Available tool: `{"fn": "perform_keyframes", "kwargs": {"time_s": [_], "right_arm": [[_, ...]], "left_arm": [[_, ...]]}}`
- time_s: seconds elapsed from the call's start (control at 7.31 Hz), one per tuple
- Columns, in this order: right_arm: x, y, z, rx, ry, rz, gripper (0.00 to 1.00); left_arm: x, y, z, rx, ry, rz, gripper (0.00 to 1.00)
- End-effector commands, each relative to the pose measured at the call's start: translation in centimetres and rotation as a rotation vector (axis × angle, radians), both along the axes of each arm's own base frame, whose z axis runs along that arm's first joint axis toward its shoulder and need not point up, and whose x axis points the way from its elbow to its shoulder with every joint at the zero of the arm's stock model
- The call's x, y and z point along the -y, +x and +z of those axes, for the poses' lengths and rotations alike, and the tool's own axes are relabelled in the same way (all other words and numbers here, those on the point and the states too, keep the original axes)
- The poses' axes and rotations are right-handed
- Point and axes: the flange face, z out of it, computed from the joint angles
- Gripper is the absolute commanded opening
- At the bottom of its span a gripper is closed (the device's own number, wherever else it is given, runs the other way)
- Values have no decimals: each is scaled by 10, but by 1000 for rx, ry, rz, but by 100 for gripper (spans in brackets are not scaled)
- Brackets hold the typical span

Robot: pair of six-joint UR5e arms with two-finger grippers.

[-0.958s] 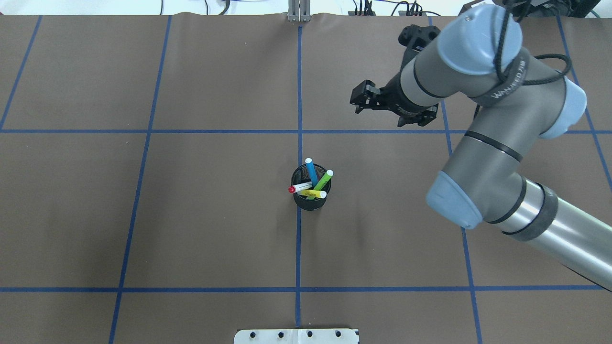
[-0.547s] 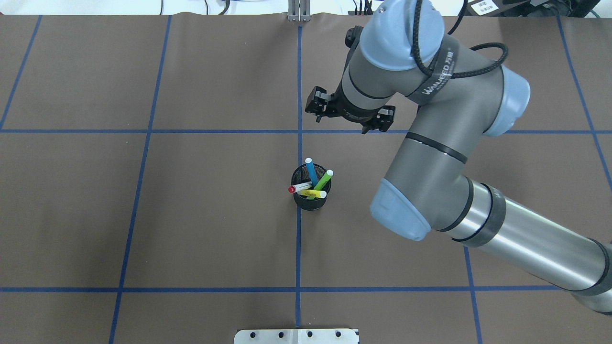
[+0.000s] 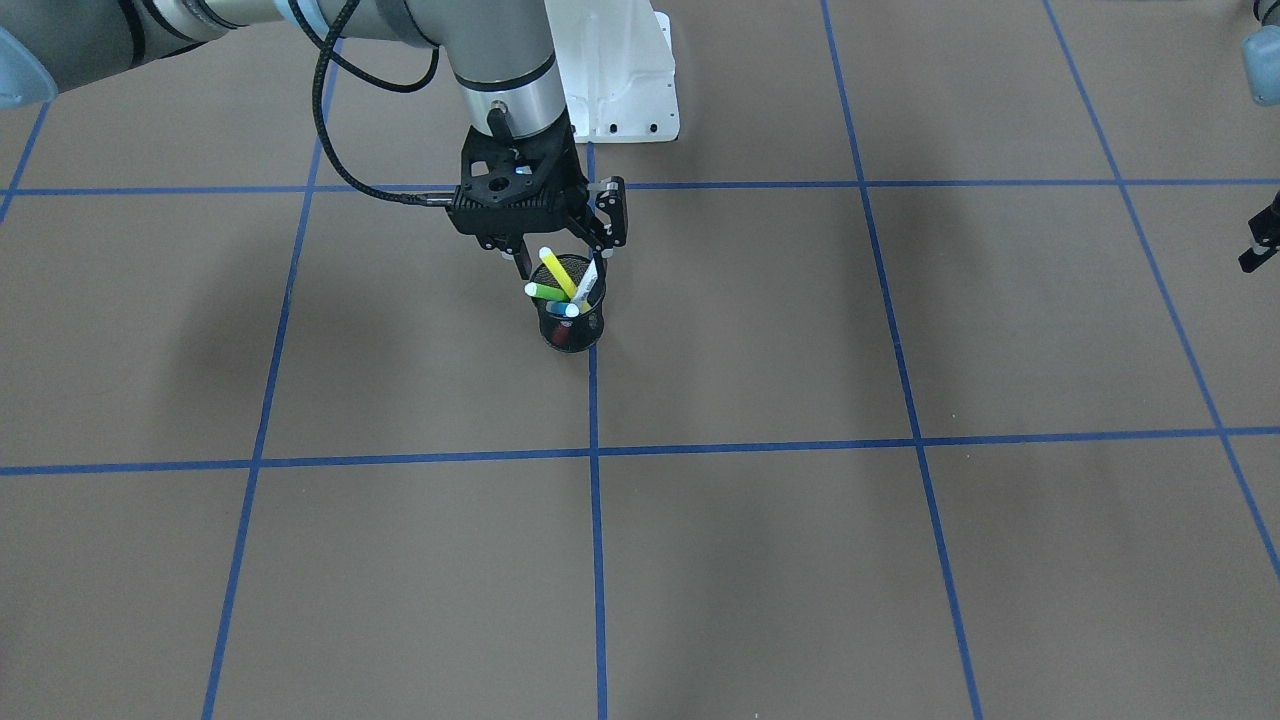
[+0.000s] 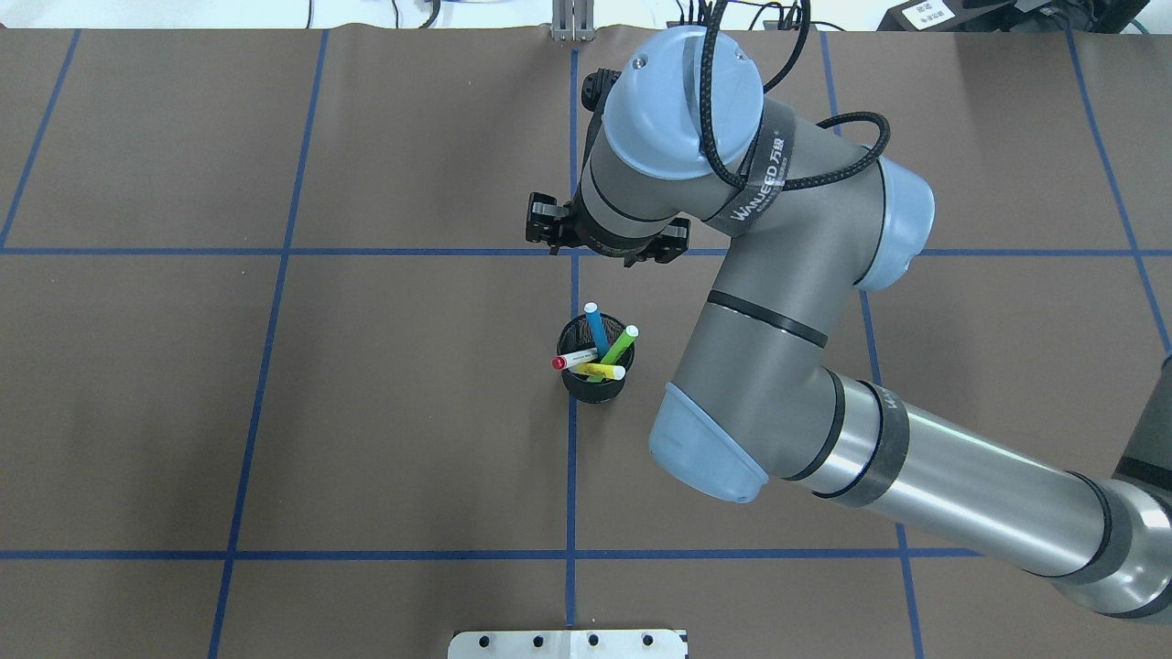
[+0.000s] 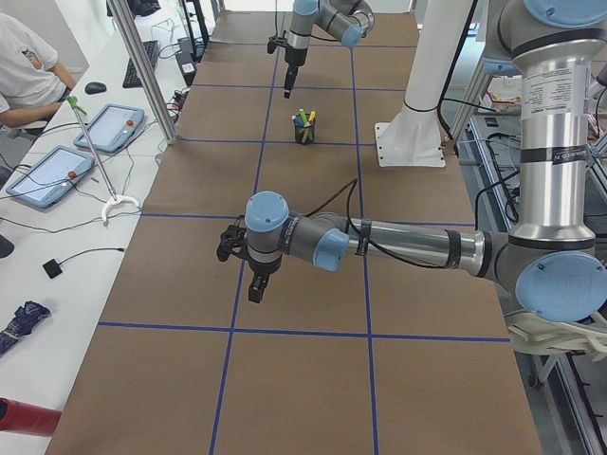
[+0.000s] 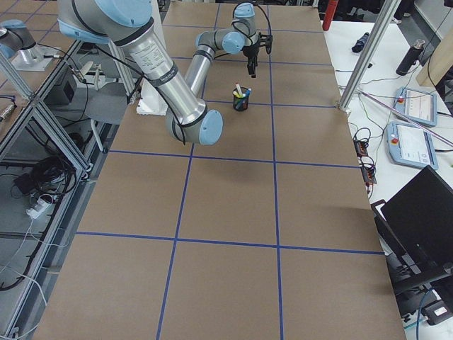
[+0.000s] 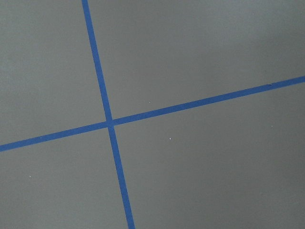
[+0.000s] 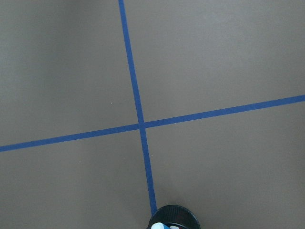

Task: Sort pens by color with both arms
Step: 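Move the right gripper over the black mesh pen cup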

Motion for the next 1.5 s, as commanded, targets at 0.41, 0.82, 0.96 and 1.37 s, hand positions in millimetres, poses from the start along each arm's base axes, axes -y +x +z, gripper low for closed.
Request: {"fn": "perform_keyframes", "kwargs": {"time_s": [0.41, 0.82, 0.96, 1.37], "right_arm": [[6, -24, 1, -28, 16, -22, 100], [26, -60, 2, -247, 119, -264, 98], [27, -65, -2, -252, 114, -295, 97], [31, -71, 10, -242, 71, -367, 71]], "left_arm": [[2, 1, 6, 1, -19, -5, 100], [5, 2, 20, -2, -37, -1, 100], [5, 2, 20, -2, -37, -1, 100], [5, 2, 21, -2, -39, -1, 100]]}}
